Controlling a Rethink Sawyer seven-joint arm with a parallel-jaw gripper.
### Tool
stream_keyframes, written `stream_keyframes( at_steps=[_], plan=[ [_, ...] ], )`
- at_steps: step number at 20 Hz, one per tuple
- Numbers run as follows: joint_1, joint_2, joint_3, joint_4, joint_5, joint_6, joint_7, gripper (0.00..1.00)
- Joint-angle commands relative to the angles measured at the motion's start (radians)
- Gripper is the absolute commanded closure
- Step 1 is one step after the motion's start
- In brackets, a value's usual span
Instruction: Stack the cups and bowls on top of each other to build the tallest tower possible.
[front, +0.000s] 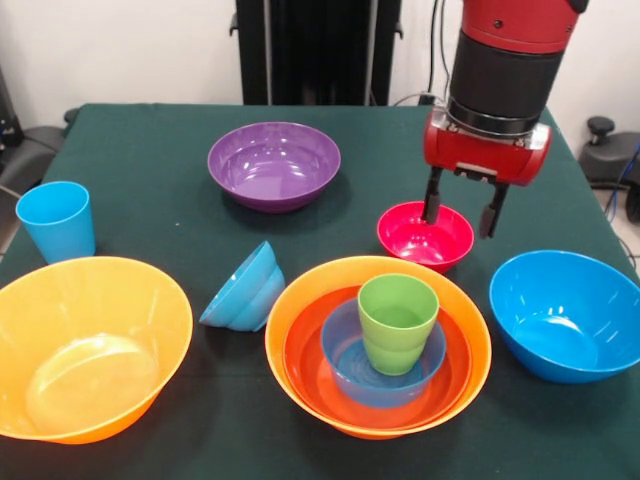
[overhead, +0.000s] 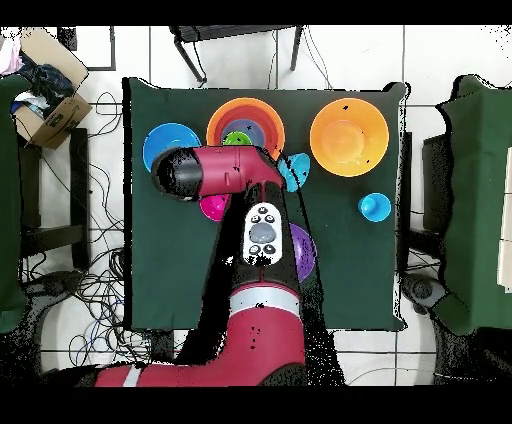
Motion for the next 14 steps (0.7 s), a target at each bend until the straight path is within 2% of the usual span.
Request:
stream_keyframes(
  at_steps=[1,10,14],
  plan=[
    [0.033,0.058,0.003,0.061,0.047,-0.055,0.212,0.00],
    [0.052,0.106,-0.012,0.068,0.061,-0.125,0.224,0.00],
    [0.057,0.143,-0.014,0.084,0.074,-0.190,0.232,0.00]
  ],
)
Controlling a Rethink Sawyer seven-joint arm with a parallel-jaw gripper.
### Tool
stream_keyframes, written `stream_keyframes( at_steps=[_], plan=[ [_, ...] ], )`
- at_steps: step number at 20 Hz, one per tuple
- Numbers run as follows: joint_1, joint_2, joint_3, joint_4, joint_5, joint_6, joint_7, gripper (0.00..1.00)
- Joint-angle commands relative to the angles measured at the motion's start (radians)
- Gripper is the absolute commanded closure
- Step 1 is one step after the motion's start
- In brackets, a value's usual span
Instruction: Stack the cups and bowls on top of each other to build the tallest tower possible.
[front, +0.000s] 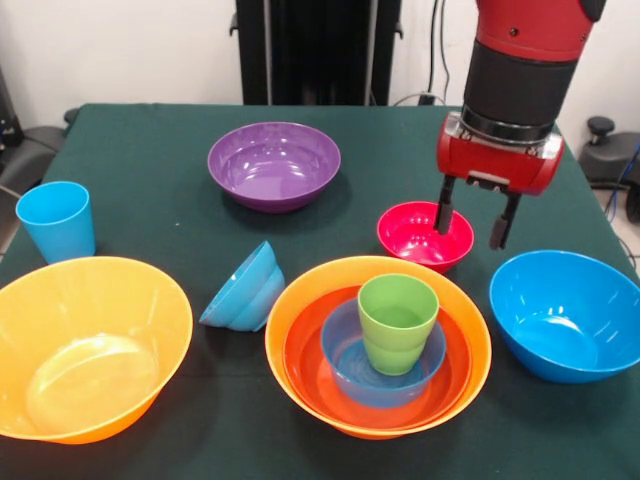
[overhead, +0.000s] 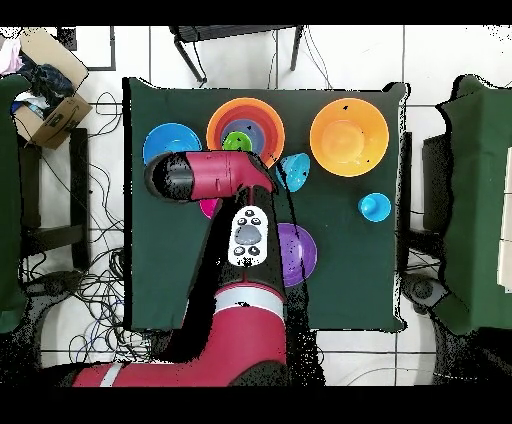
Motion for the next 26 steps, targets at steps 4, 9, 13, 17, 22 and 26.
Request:
stream_keyframes(
  at_steps=[4,9,13,17,22,26],
  plan=[
    [0.029,0.120,0.019,0.106,0.045,-0.149,0.217,0.00],
    [0.064,0.130,-0.010,0.124,0.087,-0.180,0.246,0.00],
    [0.093,0.128,-0.036,0.118,0.121,-0.164,0.251,0.00],
    [0.106,0.142,-0.045,0.112,0.148,-0.172,0.248,0.00],
    [0.126,0.166,-0.049,0.118,0.182,-0.207,0.268,0.00],
    [0.139,0.174,-0.051,0.113,0.204,-0.214,0.276,0.00]
  ],
)
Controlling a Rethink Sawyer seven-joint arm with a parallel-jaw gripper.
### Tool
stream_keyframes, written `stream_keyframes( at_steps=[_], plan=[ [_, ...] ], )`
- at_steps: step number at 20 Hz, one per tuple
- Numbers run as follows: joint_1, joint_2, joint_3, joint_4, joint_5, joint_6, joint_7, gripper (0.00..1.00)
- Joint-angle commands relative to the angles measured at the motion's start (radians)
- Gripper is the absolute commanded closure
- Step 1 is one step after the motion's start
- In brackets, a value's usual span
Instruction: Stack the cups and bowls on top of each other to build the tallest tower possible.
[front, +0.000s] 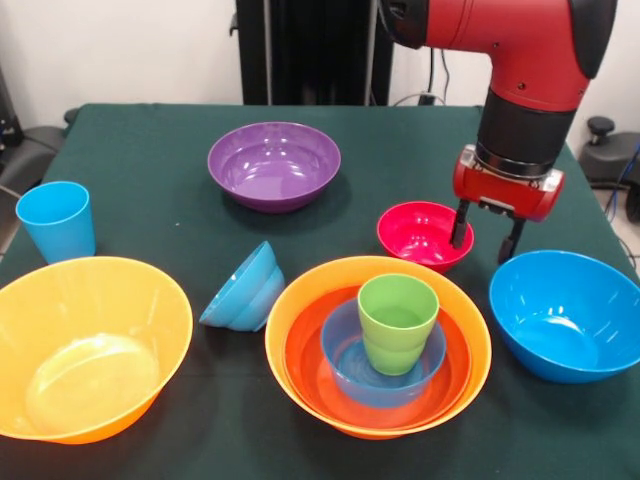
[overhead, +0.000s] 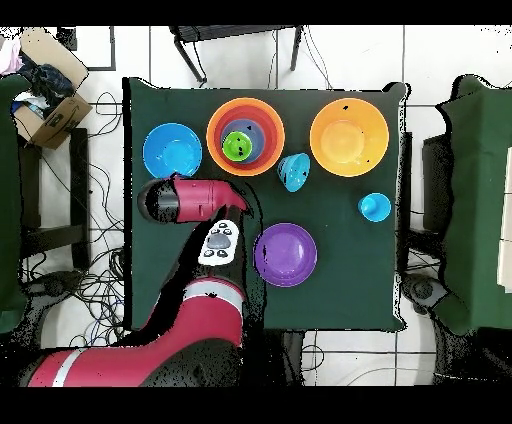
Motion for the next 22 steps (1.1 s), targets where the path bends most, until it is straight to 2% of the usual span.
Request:
stream_keyframes(
  at_steps=[1,14,22],
  plan=[
    [0.025,0.057,0.032,0.036,0.062,-0.054,0.215,0.00],
    [0.062,0.043,0.010,0.043,0.111,-0.038,0.219,0.00],
    [0.088,-0.029,-0.027,0.073,0.121,0.034,0.207,0.00]
  ],
)
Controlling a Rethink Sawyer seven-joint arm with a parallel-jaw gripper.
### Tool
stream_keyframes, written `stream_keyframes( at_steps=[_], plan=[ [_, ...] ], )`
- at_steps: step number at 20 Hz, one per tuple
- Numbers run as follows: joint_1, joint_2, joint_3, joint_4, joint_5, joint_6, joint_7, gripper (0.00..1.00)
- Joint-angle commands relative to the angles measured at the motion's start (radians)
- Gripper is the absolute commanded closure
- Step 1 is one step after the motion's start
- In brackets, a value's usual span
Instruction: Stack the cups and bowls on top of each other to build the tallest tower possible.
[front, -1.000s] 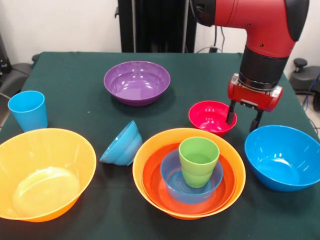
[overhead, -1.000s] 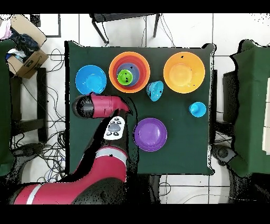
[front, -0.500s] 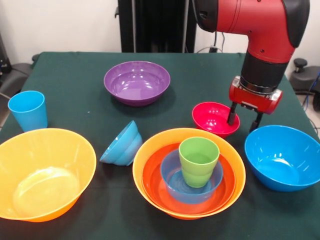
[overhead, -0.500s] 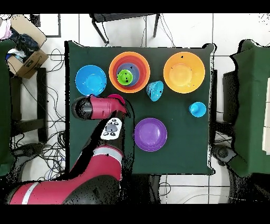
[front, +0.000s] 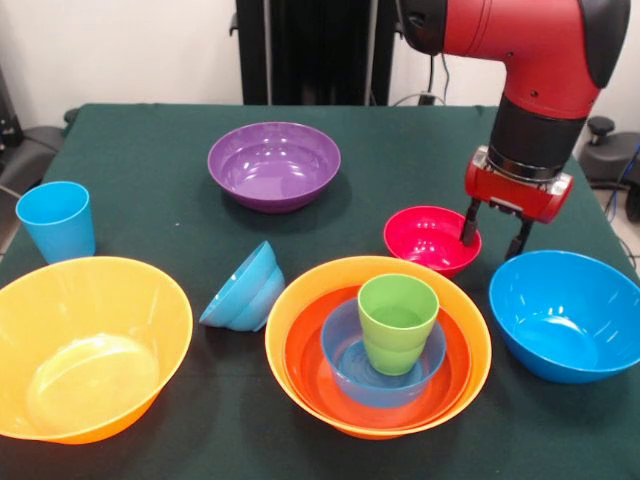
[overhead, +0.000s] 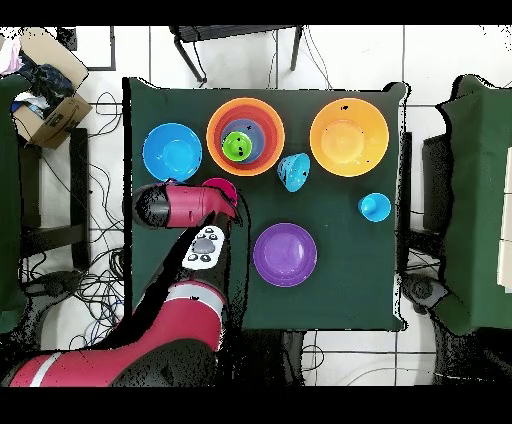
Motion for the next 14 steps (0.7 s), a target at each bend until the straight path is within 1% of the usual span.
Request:
stream_keyframes(
  at_steps=[1,9,12,14],
  plan=[
    [0.026,-0.065,0.017,0.062,0.036,0.048,0.177,0.00],
    [0.028,-0.085,0.006,0.059,0.040,0.086,0.162,0.00],
    [0.033,-0.080,0.003,0.047,0.049,0.091,0.171,0.00],
    [0.045,-0.073,-0.010,0.040,0.062,0.098,0.194,0.00]
  ],
)
